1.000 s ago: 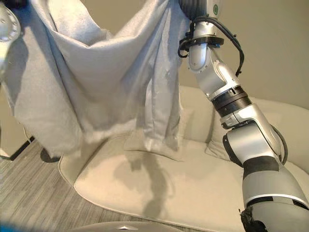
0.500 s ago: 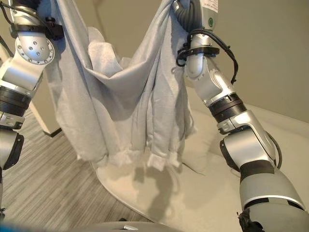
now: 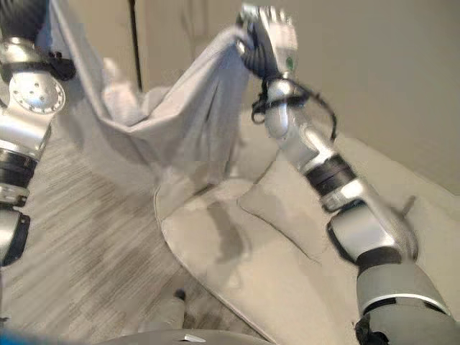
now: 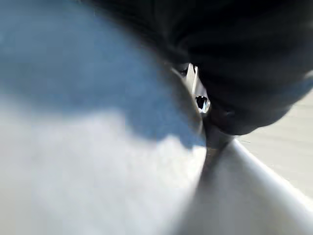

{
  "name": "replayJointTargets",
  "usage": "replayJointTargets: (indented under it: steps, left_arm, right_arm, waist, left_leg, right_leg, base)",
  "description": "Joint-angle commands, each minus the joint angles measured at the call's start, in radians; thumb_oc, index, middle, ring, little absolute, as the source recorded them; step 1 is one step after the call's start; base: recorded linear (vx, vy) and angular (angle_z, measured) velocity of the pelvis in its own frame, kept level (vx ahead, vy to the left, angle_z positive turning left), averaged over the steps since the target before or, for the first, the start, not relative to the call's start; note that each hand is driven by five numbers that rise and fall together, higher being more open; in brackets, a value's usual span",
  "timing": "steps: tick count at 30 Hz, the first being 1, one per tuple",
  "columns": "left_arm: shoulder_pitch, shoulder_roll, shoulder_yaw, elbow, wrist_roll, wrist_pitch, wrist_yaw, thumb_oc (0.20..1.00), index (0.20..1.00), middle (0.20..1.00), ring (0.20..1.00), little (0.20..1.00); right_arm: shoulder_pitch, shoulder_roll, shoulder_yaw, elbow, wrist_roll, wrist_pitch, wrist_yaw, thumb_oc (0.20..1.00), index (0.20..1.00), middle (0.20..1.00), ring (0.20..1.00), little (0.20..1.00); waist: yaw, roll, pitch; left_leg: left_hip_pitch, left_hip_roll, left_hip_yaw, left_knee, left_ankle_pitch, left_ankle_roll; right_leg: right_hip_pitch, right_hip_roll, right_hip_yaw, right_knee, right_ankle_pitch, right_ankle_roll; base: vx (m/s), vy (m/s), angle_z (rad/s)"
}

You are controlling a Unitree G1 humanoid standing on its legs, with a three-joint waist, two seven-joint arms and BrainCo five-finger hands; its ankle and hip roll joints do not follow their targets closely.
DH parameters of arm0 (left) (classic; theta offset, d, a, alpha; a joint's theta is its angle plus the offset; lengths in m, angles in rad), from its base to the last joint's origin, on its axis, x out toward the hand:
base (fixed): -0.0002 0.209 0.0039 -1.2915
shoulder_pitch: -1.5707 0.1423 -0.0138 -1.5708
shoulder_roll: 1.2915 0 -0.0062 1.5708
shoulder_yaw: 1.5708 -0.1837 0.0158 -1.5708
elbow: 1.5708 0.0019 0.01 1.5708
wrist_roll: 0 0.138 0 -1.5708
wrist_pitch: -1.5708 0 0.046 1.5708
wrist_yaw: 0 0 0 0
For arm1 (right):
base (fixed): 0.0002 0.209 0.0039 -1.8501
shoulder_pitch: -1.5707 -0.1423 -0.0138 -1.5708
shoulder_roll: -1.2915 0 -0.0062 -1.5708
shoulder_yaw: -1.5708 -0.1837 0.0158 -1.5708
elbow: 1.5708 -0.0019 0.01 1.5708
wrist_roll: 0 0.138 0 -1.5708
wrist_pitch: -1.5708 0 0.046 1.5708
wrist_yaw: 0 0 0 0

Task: Hang the clothes on the sofa on the clothes rack.

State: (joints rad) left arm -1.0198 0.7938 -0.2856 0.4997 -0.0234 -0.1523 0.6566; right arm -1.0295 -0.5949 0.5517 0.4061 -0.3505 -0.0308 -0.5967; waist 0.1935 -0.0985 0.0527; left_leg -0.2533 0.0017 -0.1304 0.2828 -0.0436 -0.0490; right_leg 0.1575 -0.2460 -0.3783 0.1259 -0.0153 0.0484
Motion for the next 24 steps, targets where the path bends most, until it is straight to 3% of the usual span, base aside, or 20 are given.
replayJointTargets:
  steps: [1, 2, 4, 5, 6, 7, 9, 10, 11, 12, 14, 20, 24]
  left_arm:
    - [0.038, 0.061, 0.020, -0.061, 0.049, -0.039, 0.001, 0.200, 0.200, 0.200, 0.200, 0.200]
    - [0.041, 0.061, 0.023, -0.064, 0.050, -0.037, 0.001, 0.200, 0.200, 0.200, 0.200, 0.200]
    - [0.031, 0.083, 0.015, -0.088, 0.070, -0.031, 0.002, 0.200, 0.200, 0.200, 0.200, 0.200]
    - [0.002, 0.094, -0.004, -0.079, 0.073, -0.027, -0.008, 0.200, 0.200, 0.200, 0.200, 0.200]
    - [0.001, 0.094, -0.005, -0.078, 0.073, -0.028, -0.008, 0.200, 0.200, 0.200, 0.200, 0.200]
    - [0.001, 0.097, -0.004, -0.084, 0.073, -0.030, -0.011, 0.200, 0.200, 0.200, 0.200, 0.200]
    - [0.011, 0.100, 0.011, -0.107, 0.078, -0.028, -0.012, 0.200, 0.200, 0.200, 0.200, 0.200]
    - [0.028, 0.097, 0.020, -0.116, 0.077, -0.030, -0.015, 0.200, 0.200, 0.200, 0.200, 0.200]
    - [0.031, 0.096, 0.021, -0.119, 0.078, -0.029, -0.016, 0.200, 0.200, 0.200, 0.200, 0.200]
    - [0.043, 0.101, 0.027, -0.112, 0.082, -0.028, -0.017, 0.200, 0.200, 0.200, 0.200, 0.200]
    - [0.046, 0.112, 0.028, -0.105, 0.081, -0.030, -0.020, 0.200, 0.200, 0.200, 0.200, 0.200]
    - [0.085, 0.129, 0.057, -0.127, 0.074, -0.022, -0.014, 0.200, 0.200, 0.200, 0.200, 0.200]
    - [0.099, 0.122, 0.065, -0.137, 0.077, -0.017, -0.011, 0.200, 0.200, 0.200, 0.200, 0.200]
  right_arm:
    - [-0.081, -0.016, -0.021, 0.106, -0.032, 0.033, 0.002, 0.200, 0.200, 0.200, 0.200, 0.200]
    - [-0.082, -0.016, -0.020, 0.106, -0.032, 0.033, 0.002, 0.200, 0.200, 0.200, 0.200, 0.200]
    - [-0.095, -0.012, -0.034, 0.098, -0.022, 0.032, 0.009, 0.200, 0.200, 0.200, 0.200, 0.200]
    - [-0.130, -0.021, -0.026, 0.113, -0.013, 0.028, 0.008, 0.200, 0.200, 0.200, 0.200, 0.200]
    - [-0.131, -0.022, -0.026, 0.113, -0.013, 0.028, 0.008, 0.200, 0.200, 0.200, 0.200, 0.200]
    - [-0.133, -0.024, -0.029, 0.109, -0.007, 0.026, 0.009, 0.200, 0.200, 0.200, 0.200, 0.200]
    - [-0.135, -0.026, -0.036, 0.096, -0.002, 0.024, 0.014, 0.200, 0.200, 0.200, 0.200, 0.200]
    - [-0.131, -0.030, -0.040, 0.091, 0.005, 0.018, 0.020, 0.200, 0.200, 0.200, 0.200, 0.200]
    - [-0.130, -0.031, -0.041, 0.090, 0.005, 0.018, 0.021, 0.200, 0.200, 0.200, 0.200, 0.200]
    - [-0.119, -0.040, -0.041, 0.086, 0.007, 0.013, 0.021, 0.200, 0.200, 0.200, 0.200, 0.200]
    - [-0.116, -0.045, -0.037, 0.096, 0.012, 0.010, 0.014, 0.200, 0.200, 0.200, 0.200, 0.200]
    - [-0.088, -0.041, -0.048, 0.090, 0.041, 0.007, 0.023, 0.200, 0.200, 0.200, 0.200, 0.200]
    - [-0.070, -0.032, -0.054, 0.079, 0.034, 0.006, 0.028, 0.200, 0.200, 0.200, 0.200, 0.200]
  waist:
    - [0.049, 0.040, -0.144]
    - [0.051, 0.039, -0.143]
    - [0.042, 0.051, -0.137]
    - [0.046, 0.051, -0.130]
    - [0.046, 0.050, -0.130]
    - [0.047, 0.048, -0.130]
    - [0.059, 0.038, -0.132]
    - [0.067, 0.020, -0.129]
    - [0.068, 0.019, -0.131]
    - [0.073, 0.008, -0.128]
    - [0.085, -0.001, -0.132]
    - [0.070, 0.044, -0.154]
    - [0.069, 0.054, -0.158]
  left_leg:
    - [0.278, 0.050, -0.029, -0.370, 0.036, -0.049]
    - [0.275, 0.047, -0.027, -0.370, 0.041, -0.048]
    - [0.283, 0.006, -0.026, -0.370, 0.047, -0.019]
    - [0.282, -0.013, -0.014, -0.370, 0.058, 0.004]
    - [0.280, -0.013, -0.014, -0.370, 0.058, 0.004]
    - [0.277, -0.024, 0.000, -0.370, 0.064, 0.012]
    - [0.265, -0.042, 0.019, -0.369, 0.076, 0.026]
    - [0.243, -0.067, 0.028, -0.366, 0.093, 0.033]
    - [0.239, -0.067, 0.030, -0.367, 0.098, 0.033]
    - [0.232, -0.076, 0.046, -0.364, 0.097, 0.031]
    - [0.217, -0.085, 0.060, -0.361, 0.114, 0.023]
    - [0.217, -0.050, 0.099, -0.363, 0.104, 0.018]
    - [0.208, -0.042, 0.107, -0.363, 0.105, 0.020]
  right_leg:
    - [-0.132, -0.154, 0.067, -0.106, 0.177, 0.197]
    - [-0.136, -0.157, 0.071, -0.107, 0.183, 0.198]
    - [-0.152, -0.076, 0.102, -0.094, 0.123, 0.157]
    - [-0.155, -0.013, 0.089, -0.078, 0.068, 0.137]
    - [-0.156, -0.013, 0.089, -0.078, 0.068, 0.137]
    - [-0.153, 0.020, 0.075, -0.072, 0.041, 0.123]
    - [-0.146, 0.097, 0.042, -0.070, -0.011, 0.095]
    - [-0.135, 0.170, 0.034, -0.094, -0.035, 0.084]
    - [-0.137, 0.171, 0.034, -0.101, -0.028, 0.081]
    - [-0.127, 0.202, 0.031, -0.136, -0.046, 0.071]
    - [-0.112, 0.219, 0.030, -0.213, -0.046, 0.052]
    - [-0.150, 0.193, 0.080, -0.213, -0.011, 0.079]
    - [-0.154, 0.187, 0.087, -0.213, -0.010, 0.085]
  base:
    - [-0.28, 0.962, -0.85]
    - [-0.07, 0.385, -1.31]
    - [-0.10, 0.516, -0.97]
    - [-0.12, 0.421, -0.23]
    - [-0.13, 0.318, -0.02]
    - [-0.08, 0.154, 0.12]
    - [-0.15, 0.197, 0.10]
    - [-0.14, 0.121, -0.04]
    - [-0.12, 0.089, -0.13]
    - [-0.08, 0.036, -0.01]
    - [-0.06, 0.017, -0.21]
    - [-0.01, -0.006, -0.11]
    - [-0.03, -0.043, 0.15]
